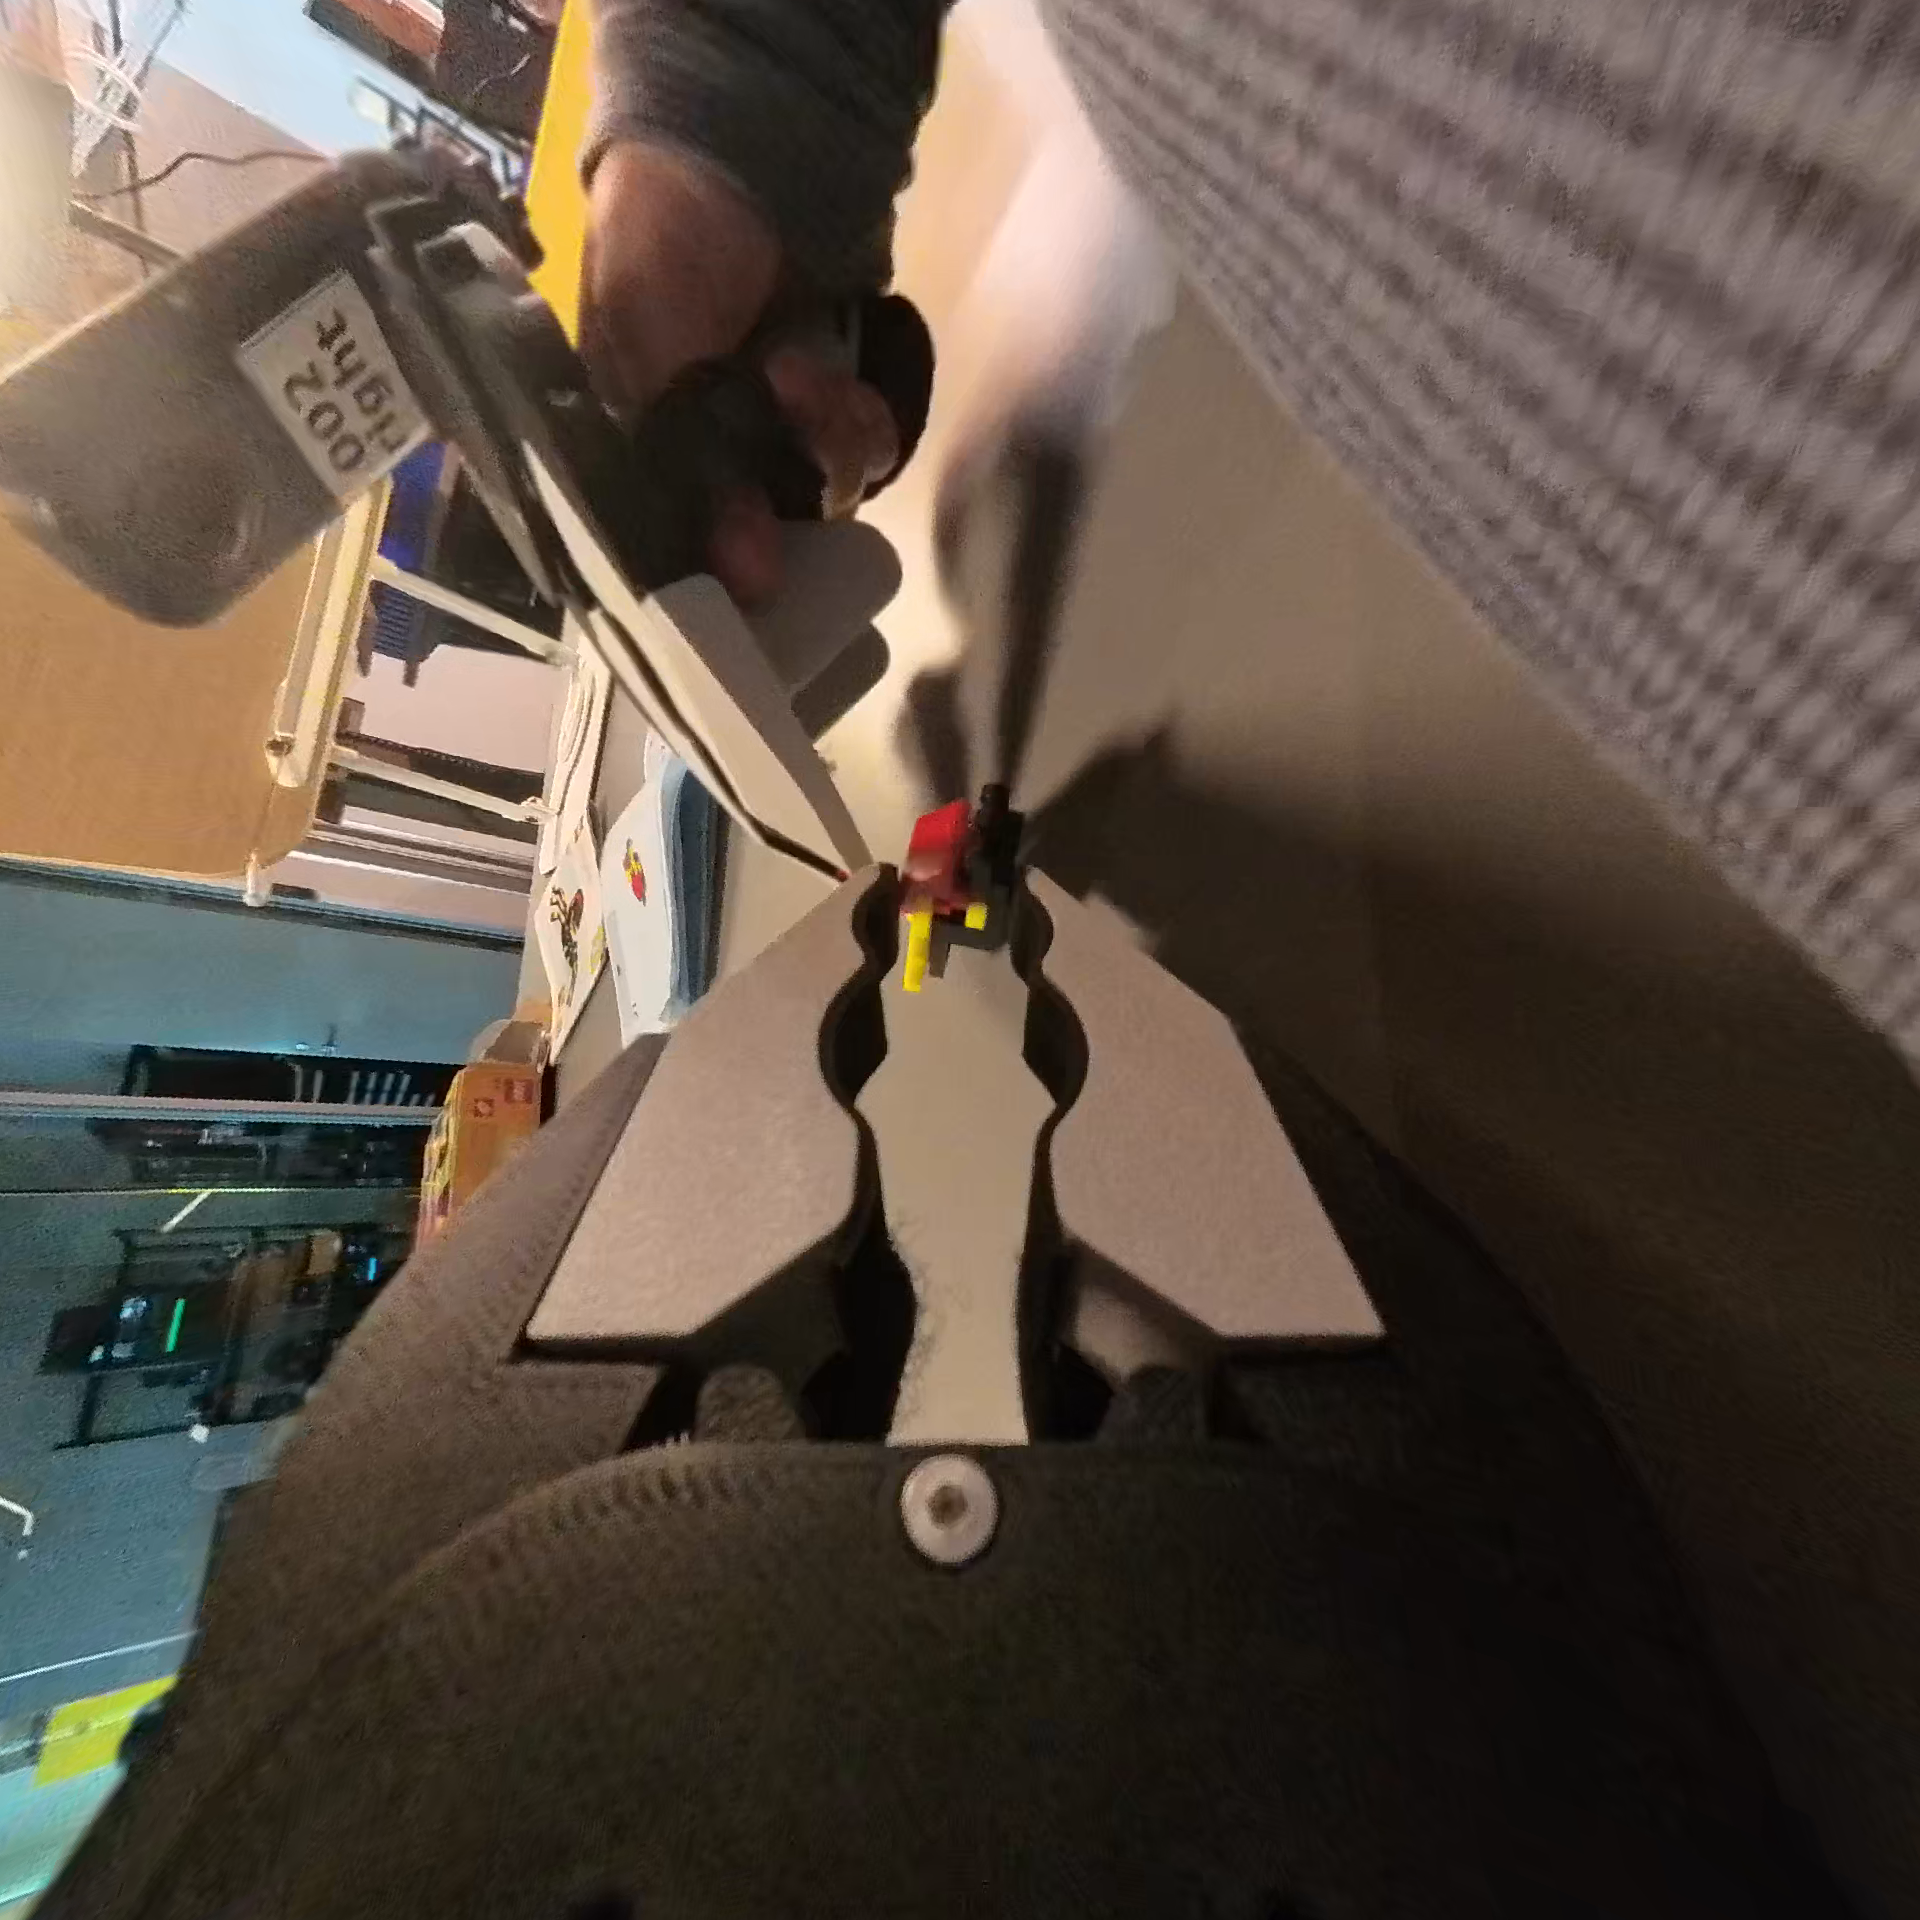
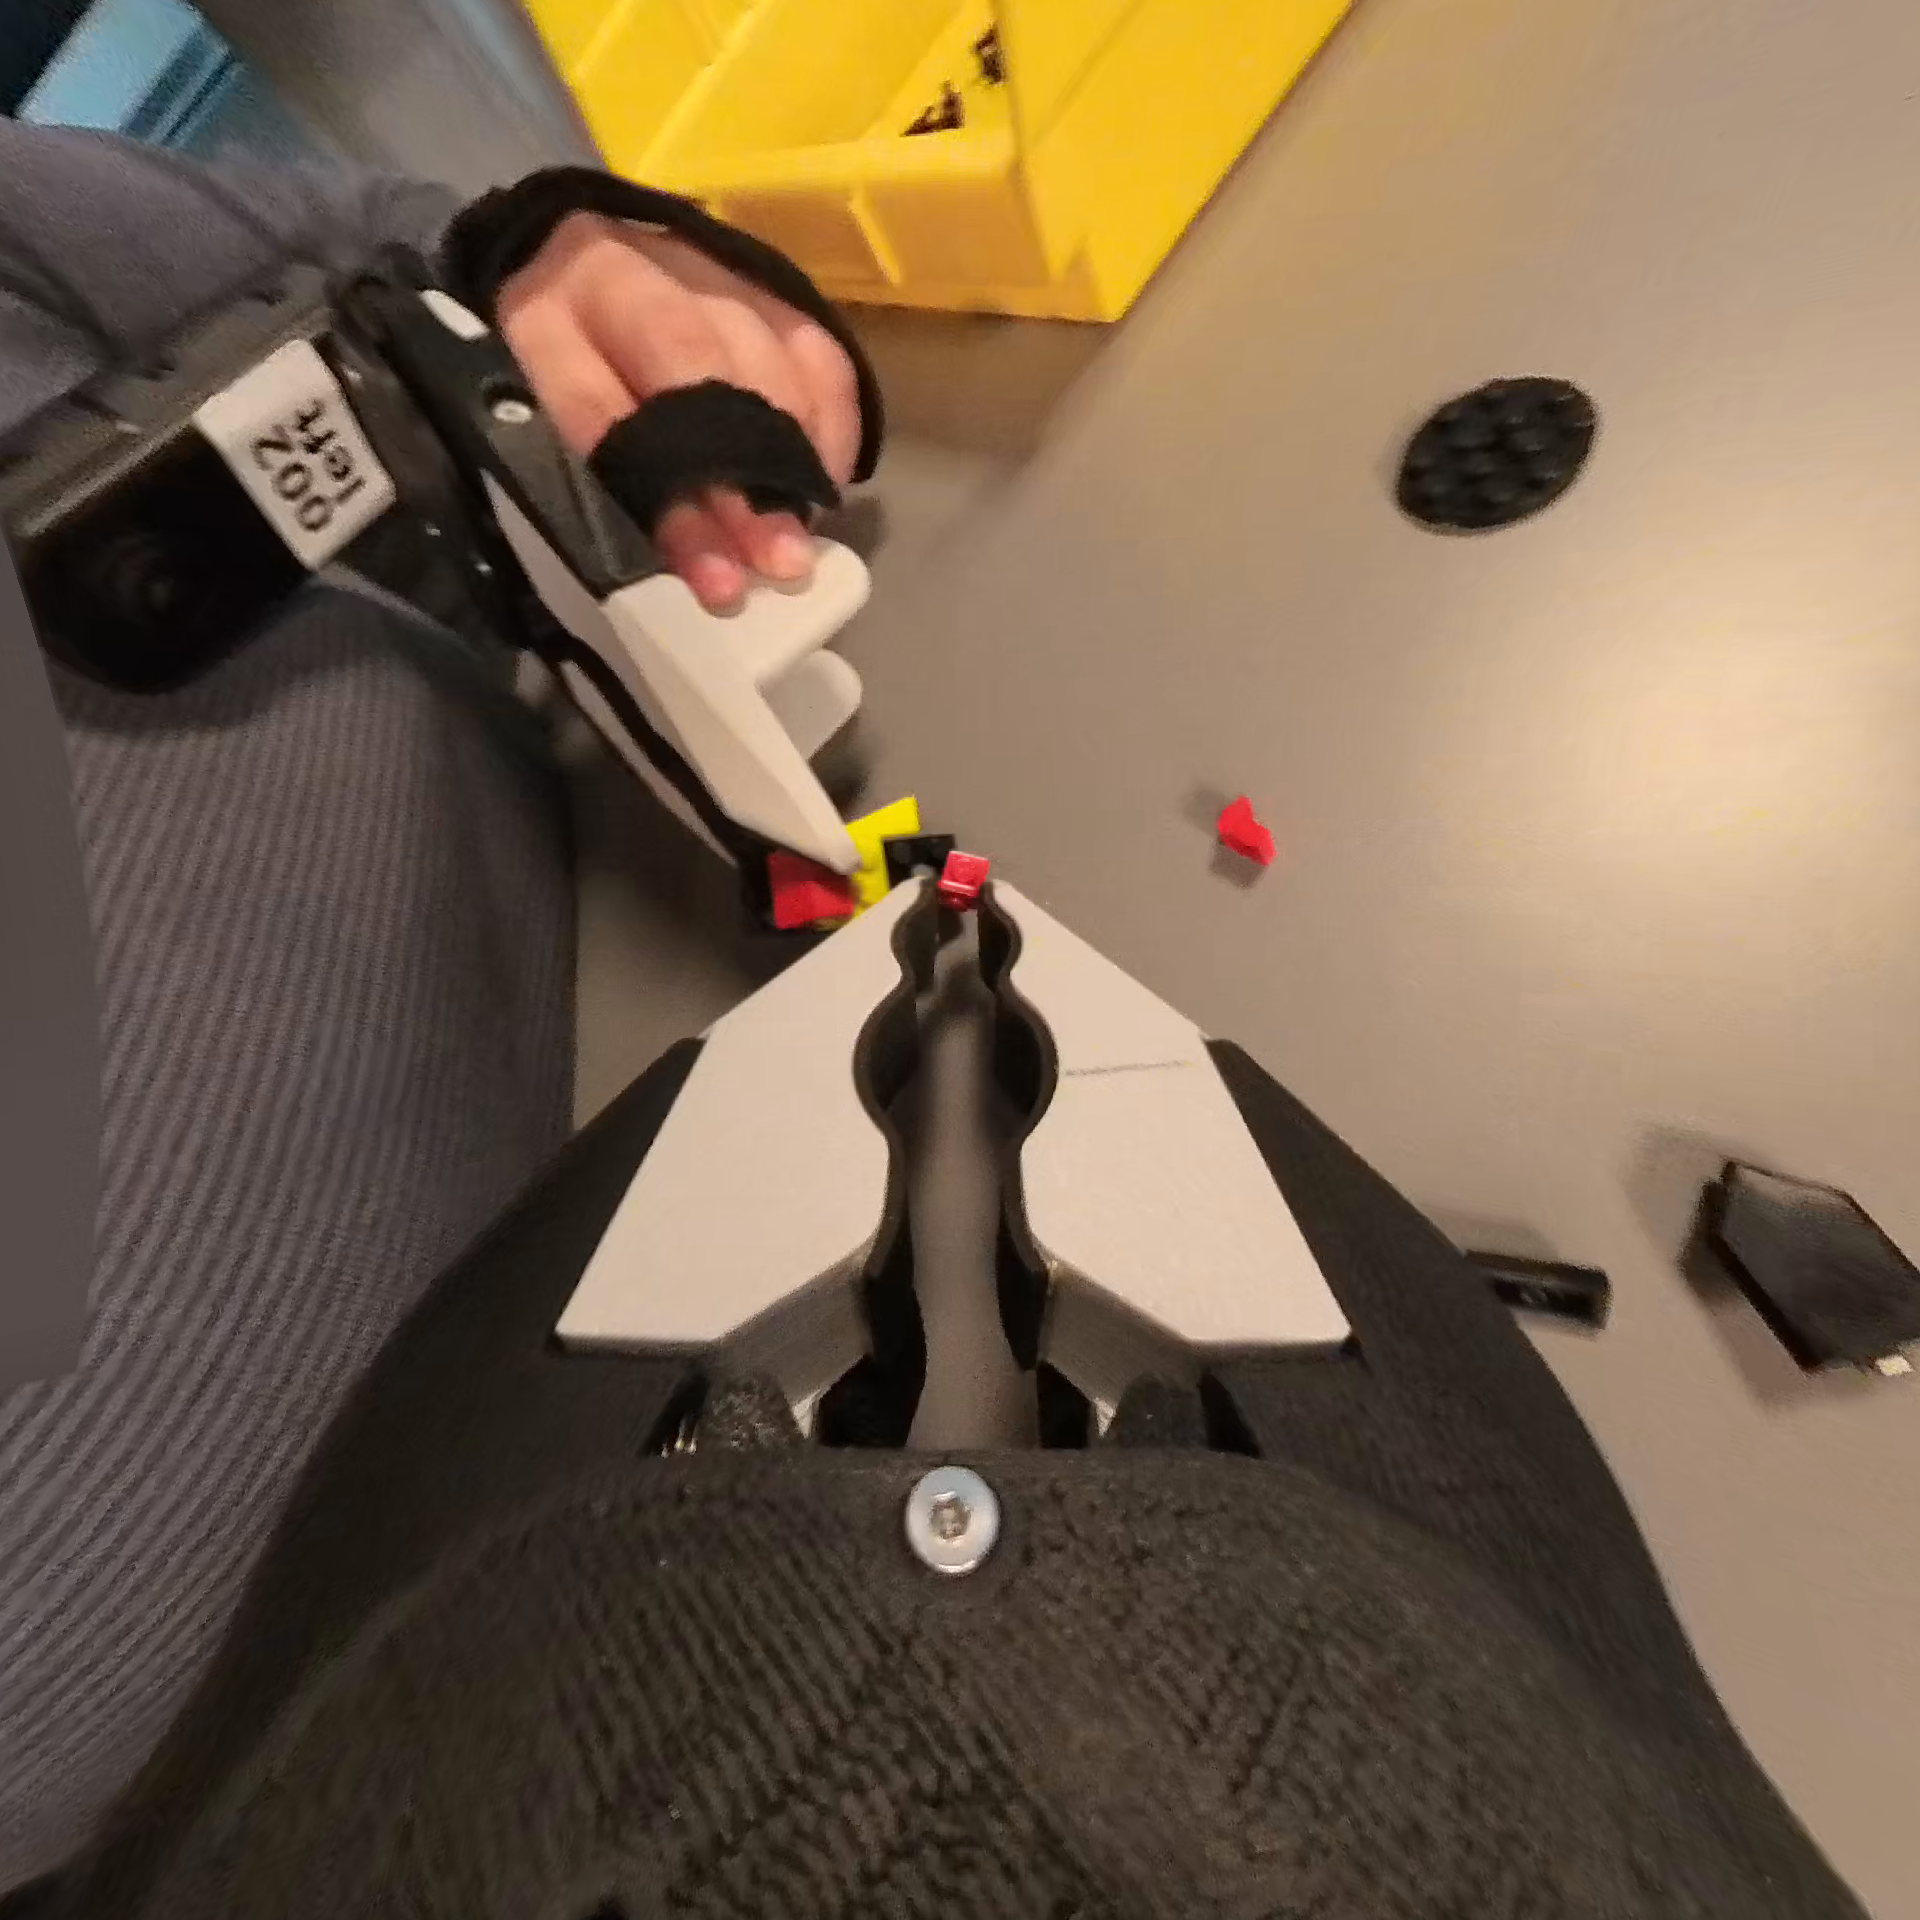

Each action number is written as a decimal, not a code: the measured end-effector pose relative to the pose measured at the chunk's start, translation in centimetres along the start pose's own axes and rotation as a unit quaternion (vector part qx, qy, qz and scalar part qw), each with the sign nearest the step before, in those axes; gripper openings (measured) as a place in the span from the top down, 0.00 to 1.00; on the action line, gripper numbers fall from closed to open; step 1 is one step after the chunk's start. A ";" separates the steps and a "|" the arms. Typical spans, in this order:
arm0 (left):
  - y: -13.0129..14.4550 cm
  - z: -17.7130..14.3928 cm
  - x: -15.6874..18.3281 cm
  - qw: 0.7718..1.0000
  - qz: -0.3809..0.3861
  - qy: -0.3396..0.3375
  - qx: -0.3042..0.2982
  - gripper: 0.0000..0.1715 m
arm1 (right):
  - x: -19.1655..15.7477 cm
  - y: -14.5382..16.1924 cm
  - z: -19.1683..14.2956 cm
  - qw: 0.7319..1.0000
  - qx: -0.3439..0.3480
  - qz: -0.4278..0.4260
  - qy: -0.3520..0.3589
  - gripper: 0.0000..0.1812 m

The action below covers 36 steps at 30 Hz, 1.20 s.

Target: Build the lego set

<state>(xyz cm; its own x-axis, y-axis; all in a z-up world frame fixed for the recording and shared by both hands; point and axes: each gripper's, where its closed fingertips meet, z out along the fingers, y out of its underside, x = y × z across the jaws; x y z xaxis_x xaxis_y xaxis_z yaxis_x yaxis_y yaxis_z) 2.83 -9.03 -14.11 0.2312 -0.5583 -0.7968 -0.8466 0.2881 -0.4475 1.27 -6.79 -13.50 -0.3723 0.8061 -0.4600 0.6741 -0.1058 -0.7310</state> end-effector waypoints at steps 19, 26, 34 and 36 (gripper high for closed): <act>0.8 0.2 0.3 0.999 0.039 0.001 0.002 0.88 | 1.2 0.7 0.9 0.998 -0.048 -0.002 -0.034 0.98; 1.1 0.3 0.1 1.000 0.031 -0.002 -0.004 0.88 | 1.8 1.0 0.6 0.993 -0.080 -0.082 0.031 0.97; 1.3 0.4 0.0 1.000 0.028 -0.003 -0.007 0.88 | 2.8 1.5 -0.9 0.993 -0.075 0.086 0.016 0.97; 1.5 0.5 -0.1 0.999 0.029 -0.006 -0.013 0.88 | 2.9 1.6 -1.2 0.994 -0.081 0.067 0.031 0.97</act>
<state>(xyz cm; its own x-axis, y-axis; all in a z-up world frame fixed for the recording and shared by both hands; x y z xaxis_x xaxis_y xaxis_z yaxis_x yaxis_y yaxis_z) 1.80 -8.14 -14.95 0.1871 -0.5324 -0.8256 -0.8712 0.2983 -0.3898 2.02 -3.89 -15.44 -0.2352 0.8258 -0.5126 0.8112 -0.1237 -0.5715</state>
